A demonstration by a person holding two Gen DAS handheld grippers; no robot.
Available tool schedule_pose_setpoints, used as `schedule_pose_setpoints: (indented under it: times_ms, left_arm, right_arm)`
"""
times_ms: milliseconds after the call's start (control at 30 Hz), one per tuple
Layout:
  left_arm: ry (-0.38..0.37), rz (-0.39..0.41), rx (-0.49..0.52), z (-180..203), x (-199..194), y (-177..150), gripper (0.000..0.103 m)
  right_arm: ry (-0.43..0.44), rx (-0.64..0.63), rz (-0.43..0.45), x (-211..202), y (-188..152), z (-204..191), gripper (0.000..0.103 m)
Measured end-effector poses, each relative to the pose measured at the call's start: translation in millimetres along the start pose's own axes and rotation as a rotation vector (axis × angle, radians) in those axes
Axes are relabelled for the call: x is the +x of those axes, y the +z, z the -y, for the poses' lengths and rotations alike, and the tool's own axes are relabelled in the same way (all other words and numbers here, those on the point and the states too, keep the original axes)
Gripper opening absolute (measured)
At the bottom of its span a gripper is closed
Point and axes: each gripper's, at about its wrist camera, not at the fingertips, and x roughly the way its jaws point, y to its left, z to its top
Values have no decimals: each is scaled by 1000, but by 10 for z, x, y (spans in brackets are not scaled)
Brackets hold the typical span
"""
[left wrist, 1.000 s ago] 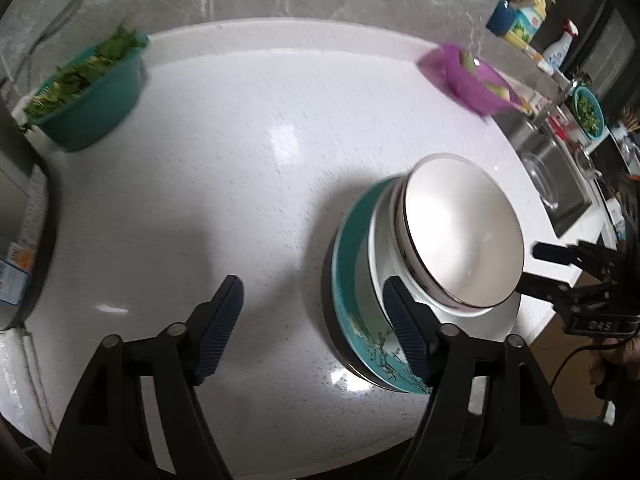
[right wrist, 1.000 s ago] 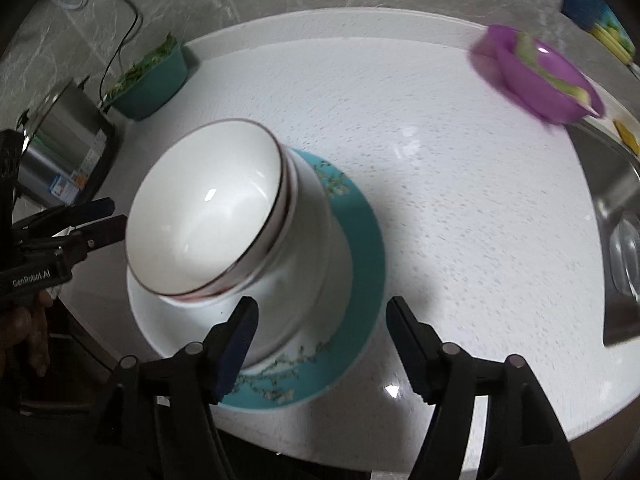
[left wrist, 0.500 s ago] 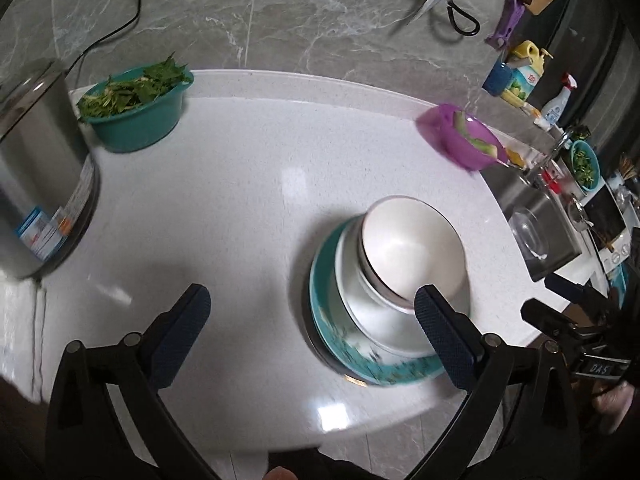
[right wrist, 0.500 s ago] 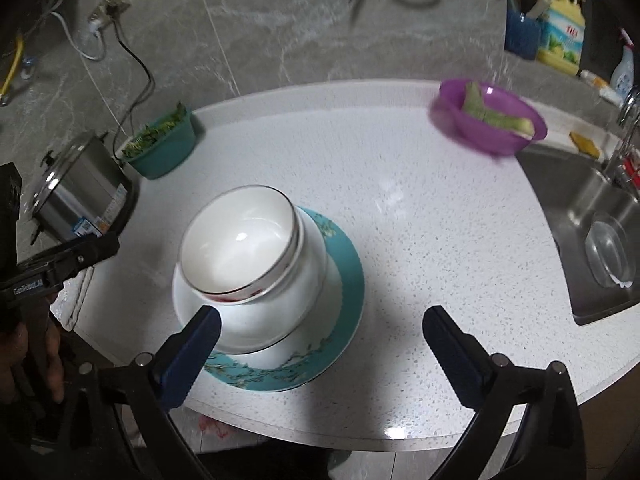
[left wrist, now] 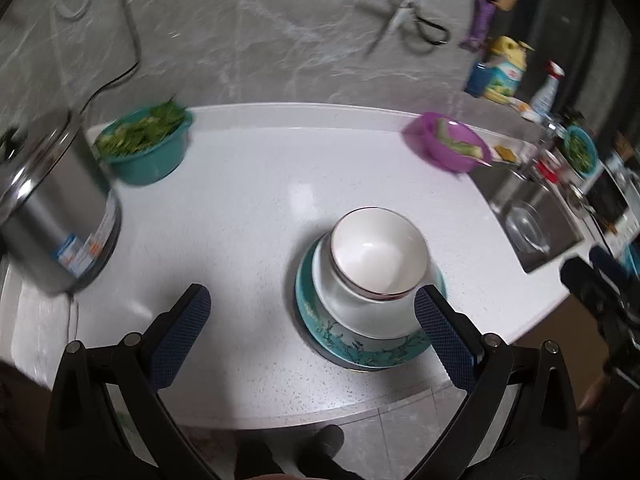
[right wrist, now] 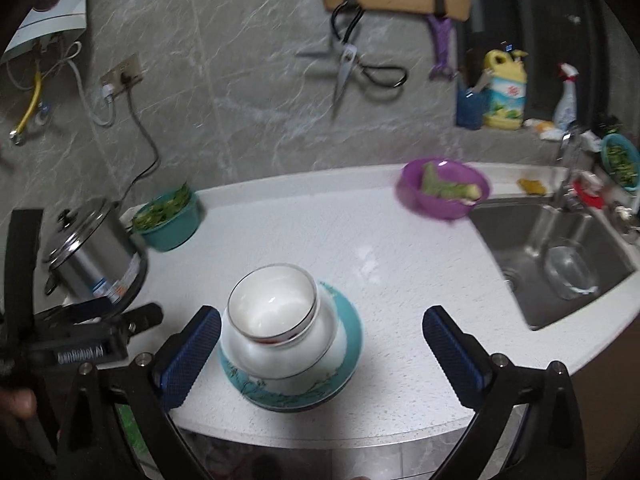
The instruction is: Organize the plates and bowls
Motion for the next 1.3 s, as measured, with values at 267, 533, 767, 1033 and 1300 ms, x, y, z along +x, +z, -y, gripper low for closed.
schedule_pose_setpoints:
  times_ms: [267, 533, 767, 1033, 1300]
  left_arm:
    - [152, 24, 121, -119, -91, 194, 103]
    - [58, -15, 158, -283, -93, 277, 103]
    - [16, -25, 165, -314, -91, 375, 103]
    - [21, -17, 172, -292, -96, 394, 103]
    - [18, -14, 173, -268, -86, 419, 103]
  right_arm:
    - [-49, 133, -45, -111, 117, -262, 103]
    - [-36, 260, -111, -115, 43, -450, 103]
    - [-153, 255, -115, -170, 68, -631, 103]
    - [-226, 252, -121, -187, 97, -625, 103]
    - [-238, 236, -134, -148, 87, -591, 103]
